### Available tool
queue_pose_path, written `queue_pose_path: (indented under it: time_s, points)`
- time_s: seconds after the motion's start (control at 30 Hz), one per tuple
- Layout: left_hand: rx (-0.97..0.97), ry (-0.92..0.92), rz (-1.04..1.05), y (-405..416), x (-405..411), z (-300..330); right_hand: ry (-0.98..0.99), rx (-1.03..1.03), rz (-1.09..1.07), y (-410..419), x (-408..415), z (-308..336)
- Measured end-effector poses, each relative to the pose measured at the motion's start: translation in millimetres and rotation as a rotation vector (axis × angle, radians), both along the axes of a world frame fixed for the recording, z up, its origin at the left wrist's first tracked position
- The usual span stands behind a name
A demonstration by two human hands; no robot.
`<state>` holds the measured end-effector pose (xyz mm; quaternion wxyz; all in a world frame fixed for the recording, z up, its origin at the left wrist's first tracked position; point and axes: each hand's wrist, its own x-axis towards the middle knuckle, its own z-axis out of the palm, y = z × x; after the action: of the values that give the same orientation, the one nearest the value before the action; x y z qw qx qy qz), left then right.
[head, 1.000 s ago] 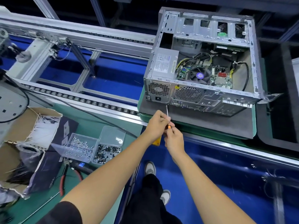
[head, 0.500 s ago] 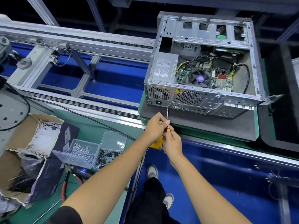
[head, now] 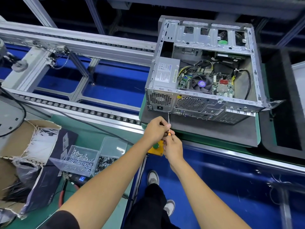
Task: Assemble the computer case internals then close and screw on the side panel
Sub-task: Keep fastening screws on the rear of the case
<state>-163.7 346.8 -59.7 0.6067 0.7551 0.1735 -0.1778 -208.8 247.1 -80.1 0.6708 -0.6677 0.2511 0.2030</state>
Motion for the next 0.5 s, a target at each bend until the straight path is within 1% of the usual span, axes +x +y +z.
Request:
queue_pose_path:
  time_s: [0.13,0.2,0.3,0.37,0.5]
  points:
    - [0.004,0.011,0.017,0.4,2.0,2.0,0.003,-0.011,0.007,0.1,1.7,1.7]
    - [-0.023,0.028,0.057,-1.4,1.2,2.8,-0.003,-0.005,0.025,-0.1,2.0,2.5]
    - [-0.06,0.056,0.115,-4.0,-1.5,4.6,0.02,-0.05,0.03,2.2,1.2,0.9]
    - [-0.093,0.063,0.148,-5.7,-3.7,5.8,0.062,-0.038,-0.043,4.1,-0.3,0.4]
    - [-0.06,0.024,0.263,-6.1,-6.8,6.0,0.072,0.038,-0.198,8.3,-3.1,4.3]
